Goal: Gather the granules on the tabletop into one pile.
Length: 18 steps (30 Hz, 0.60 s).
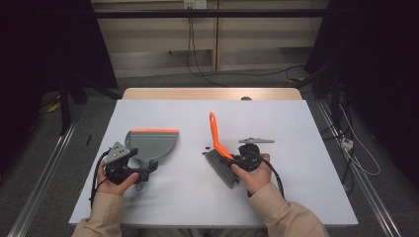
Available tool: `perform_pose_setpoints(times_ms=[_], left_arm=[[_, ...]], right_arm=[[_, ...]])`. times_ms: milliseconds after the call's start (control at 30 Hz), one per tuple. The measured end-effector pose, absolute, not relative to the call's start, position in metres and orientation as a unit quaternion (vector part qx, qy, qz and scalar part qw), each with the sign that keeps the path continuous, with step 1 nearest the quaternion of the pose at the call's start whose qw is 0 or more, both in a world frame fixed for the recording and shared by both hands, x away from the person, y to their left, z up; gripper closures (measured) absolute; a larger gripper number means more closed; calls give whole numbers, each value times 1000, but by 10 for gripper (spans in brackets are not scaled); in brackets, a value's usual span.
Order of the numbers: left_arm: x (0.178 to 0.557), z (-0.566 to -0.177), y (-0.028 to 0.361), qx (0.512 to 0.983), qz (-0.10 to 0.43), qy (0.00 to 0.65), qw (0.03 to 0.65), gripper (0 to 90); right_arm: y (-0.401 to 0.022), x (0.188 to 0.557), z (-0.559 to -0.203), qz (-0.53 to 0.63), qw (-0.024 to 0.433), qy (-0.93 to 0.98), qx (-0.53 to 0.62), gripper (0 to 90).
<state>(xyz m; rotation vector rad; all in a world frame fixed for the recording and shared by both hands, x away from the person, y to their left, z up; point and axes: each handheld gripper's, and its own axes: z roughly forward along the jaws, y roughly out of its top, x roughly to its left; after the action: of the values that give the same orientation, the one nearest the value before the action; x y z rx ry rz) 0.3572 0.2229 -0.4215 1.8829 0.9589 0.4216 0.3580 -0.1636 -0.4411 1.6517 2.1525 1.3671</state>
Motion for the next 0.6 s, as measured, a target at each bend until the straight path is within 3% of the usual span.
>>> perform_pose_setpoints(times_ms=[300, 600], left_arm=[[358, -421, 222, 769, 173, 391, 475, 67], [359, -422, 224, 770, 171, 392, 473, 67]], right_arm=[[-166, 364, -426, 484, 51, 688, 538, 711], [-127, 396, -424, 480, 41, 696, 532, 710]])
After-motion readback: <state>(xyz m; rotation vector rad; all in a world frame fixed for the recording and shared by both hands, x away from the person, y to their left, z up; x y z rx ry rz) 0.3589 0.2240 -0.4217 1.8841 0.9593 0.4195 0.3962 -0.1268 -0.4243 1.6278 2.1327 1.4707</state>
